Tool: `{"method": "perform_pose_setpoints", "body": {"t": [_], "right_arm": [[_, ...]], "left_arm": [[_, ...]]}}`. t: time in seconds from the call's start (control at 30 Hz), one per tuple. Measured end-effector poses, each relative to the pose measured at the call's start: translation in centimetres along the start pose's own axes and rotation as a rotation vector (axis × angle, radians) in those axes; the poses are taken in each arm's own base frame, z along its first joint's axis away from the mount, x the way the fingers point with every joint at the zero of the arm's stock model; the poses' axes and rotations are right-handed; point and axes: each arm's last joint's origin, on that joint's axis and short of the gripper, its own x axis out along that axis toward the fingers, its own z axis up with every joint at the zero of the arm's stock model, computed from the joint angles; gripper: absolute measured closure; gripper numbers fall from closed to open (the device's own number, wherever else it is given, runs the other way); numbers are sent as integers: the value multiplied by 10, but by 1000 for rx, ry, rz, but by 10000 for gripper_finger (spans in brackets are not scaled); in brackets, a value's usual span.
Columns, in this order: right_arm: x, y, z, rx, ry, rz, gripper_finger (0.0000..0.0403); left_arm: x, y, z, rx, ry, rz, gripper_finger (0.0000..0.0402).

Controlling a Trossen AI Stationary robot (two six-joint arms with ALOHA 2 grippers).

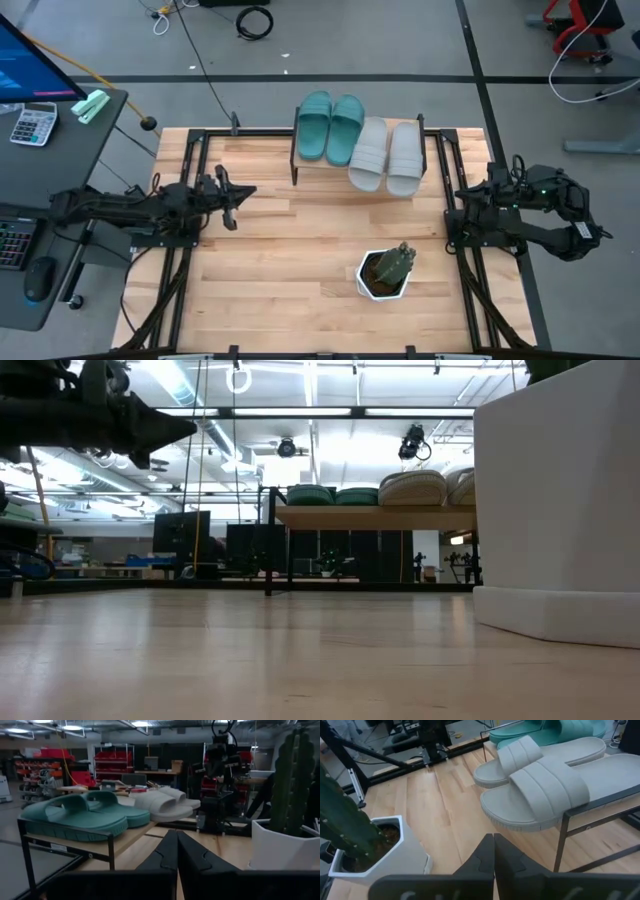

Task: Pick and place slides into the shelf
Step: Put the gray slides on the shelf

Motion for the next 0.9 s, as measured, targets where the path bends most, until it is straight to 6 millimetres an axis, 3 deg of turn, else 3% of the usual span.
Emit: {"method": "perform_pose_setpoints", "body": {"t": [0.43, 0.9], "right_arm": [[0, 0, 0, -2, -3, -5, 403], [0, -1, 0, -3, -6, -20, 403]], "left_arm": [[-18, 5, 9, 33, -53, 11, 394], [-32, 11, 4, 51, -10, 89, 393]]}}
